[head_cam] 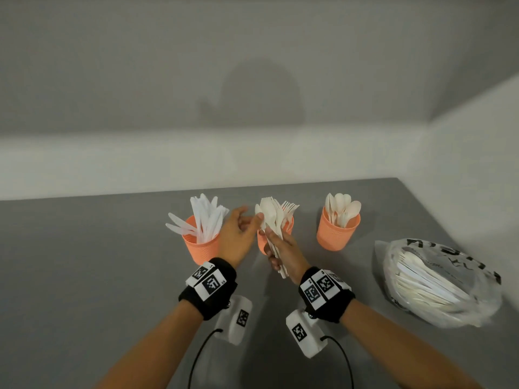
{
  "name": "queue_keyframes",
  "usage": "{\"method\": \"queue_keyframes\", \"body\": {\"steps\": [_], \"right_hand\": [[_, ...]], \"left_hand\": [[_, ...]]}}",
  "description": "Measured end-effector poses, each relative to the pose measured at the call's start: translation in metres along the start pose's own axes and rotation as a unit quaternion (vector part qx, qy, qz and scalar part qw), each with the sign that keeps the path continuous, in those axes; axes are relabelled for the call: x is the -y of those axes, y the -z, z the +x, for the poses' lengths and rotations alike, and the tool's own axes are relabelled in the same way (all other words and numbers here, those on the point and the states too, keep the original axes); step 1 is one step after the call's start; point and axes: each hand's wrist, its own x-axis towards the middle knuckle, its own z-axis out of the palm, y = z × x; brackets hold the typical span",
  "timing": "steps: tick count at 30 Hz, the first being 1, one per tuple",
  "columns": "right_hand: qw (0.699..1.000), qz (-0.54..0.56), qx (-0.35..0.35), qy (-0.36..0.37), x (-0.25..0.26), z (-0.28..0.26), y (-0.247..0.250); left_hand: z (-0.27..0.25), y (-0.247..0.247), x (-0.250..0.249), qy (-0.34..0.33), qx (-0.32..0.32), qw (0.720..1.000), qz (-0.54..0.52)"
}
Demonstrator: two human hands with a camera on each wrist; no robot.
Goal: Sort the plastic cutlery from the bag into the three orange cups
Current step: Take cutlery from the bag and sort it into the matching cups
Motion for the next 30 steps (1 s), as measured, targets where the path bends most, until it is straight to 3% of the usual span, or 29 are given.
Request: {"method": "queue_keyframes", "body": {"steps": [2, 9, 11, 14, 16, 18, 20, 22, 25, 30], "right_hand": [[1.000, 0.007, 0.023, -0.016, 0.003, -0.007, 0.001], [0.990, -0.040, 0.113, -0.081, 0.004, -0.029, 0.014], [0.991, -0.059, 0.093, -0.076, 0.003, -0.030, 0.018], [0.986, -0.163, 0.028, -0.005, -0.007, -0.028, 0.023], [0.980, -0.194, 0.000, 0.034, -0.012, -0.029, 0.027], [0.989, -0.145, -0.010, 0.037, -0.011, -0.030, 0.033], [0.998, -0.060, -0.003, -0.014, -0.003, -0.031, 0.042], [0.998, -0.010, 0.025, -0.063, 0.006, -0.033, 0.053], [0.996, 0.007, 0.070, -0.056, 0.009, -0.034, 0.068], [0.996, -0.006, 0.076, -0.050, 0.004, -0.035, 0.082]], "left_hand": [[-0.004, -0.009, 0.000, 0.045, 0.032, 0.997, -0.054], [-0.024, -0.031, -0.010, 0.100, 0.081, 0.982, -0.138], [-0.028, -0.039, -0.011, 0.098, 0.048, 0.986, -0.130], [-0.026, -0.053, -0.009, 0.060, -0.044, 0.996, -0.046], [-0.028, -0.060, -0.013, 0.051, -0.060, 0.995, -0.059], [-0.030, -0.067, -0.019, 0.049, -0.023, 0.994, -0.091], [-0.029, -0.072, -0.022, 0.067, 0.020, 0.991, -0.117], [-0.027, -0.073, -0.021, 0.082, 0.023, 0.986, -0.140], [-0.027, -0.074, -0.018, 0.070, 0.011, 0.987, -0.145], [-0.029, -0.085, -0.020, 0.055, 0.010, 0.986, -0.160]]}}
